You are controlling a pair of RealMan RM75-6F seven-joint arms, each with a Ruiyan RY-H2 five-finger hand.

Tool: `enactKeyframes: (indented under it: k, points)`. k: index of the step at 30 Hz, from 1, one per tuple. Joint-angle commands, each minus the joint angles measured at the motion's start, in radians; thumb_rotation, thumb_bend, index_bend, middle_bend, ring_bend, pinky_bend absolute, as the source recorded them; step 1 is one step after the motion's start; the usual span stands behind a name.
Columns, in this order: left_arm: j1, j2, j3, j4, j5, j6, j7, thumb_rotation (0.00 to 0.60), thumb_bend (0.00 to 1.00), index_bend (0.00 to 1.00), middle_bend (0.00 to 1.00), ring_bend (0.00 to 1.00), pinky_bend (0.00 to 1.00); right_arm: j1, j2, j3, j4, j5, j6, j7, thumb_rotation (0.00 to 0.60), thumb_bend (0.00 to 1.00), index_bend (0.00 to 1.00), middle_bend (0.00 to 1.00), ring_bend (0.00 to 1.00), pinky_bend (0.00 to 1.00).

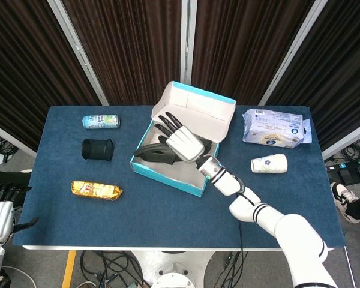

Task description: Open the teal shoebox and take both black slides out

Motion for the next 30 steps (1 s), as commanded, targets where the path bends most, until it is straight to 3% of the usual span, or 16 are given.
enactKeyframes:
  k: [1, 7, 14, 19, 27, 30]
  points:
    - [-0.002, 0.003, -0.002, -0.01, 0.002, 0.002, 0.008, 0.6, 0.0, 0.26, 0.18, 0.11, 0.1, -0.035, 0.109, 0.022, -0.178, -0.005, 0.072, 0.008, 0.6, 0.35, 0.6, 0.18, 0.0, 0.0]
    - [0.0, 0.011, 0.0, -0.022, 0.01, 0.009, 0.014, 0.6, 0.0, 0.26, 0.18, 0.11, 0.1, -0.092, 0.301, 0.01, -0.555, -0.004, 0.068, -0.019, 0.6, 0.35, 0.6, 0.18, 0.0, 0.0]
    - [0.009, 0.011, 0.008, -0.019, 0.02, 0.023, 0.008, 0.6, 0.0, 0.26, 0.18, 0.11, 0.1, -0.13, 0.445, -0.058, -0.88, 0.041, -0.073, -0.031, 0.6, 0.35, 0.6, 0.18, 0.0, 0.0]
    - [0.019, 0.011, 0.015, -0.02, 0.027, 0.035, 0.002, 0.6, 0.0, 0.26, 0.18, 0.11, 0.1, -0.135, 0.422, -0.081, -0.93, 0.076, -0.144, -0.057, 0.6, 0.35, 0.59, 0.18, 0.0, 0.0]
    - [0.032, 0.013, 0.021, -0.02, 0.018, 0.037, -0.005, 0.6, 0.0, 0.26, 0.18, 0.11, 0.1, -0.136, 0.286, -0.083, -0.881, 0.156, -0.223, -0.105, 0.6, 0.34, 0.57, 0.14, 0.0, 0.0]
    - [0.036, 0.01, 0.023, -0.007, 0.017, 0.037, -0.017, 0.6, 0.0, 0.26, 0.18, 0.11, 0.1, -0.135, 0.237, -0.072, -0.845, 0.18, -0.229, -0.158, 0.6, 0.32, 0.45, 0.09, 0.0, 0.0]
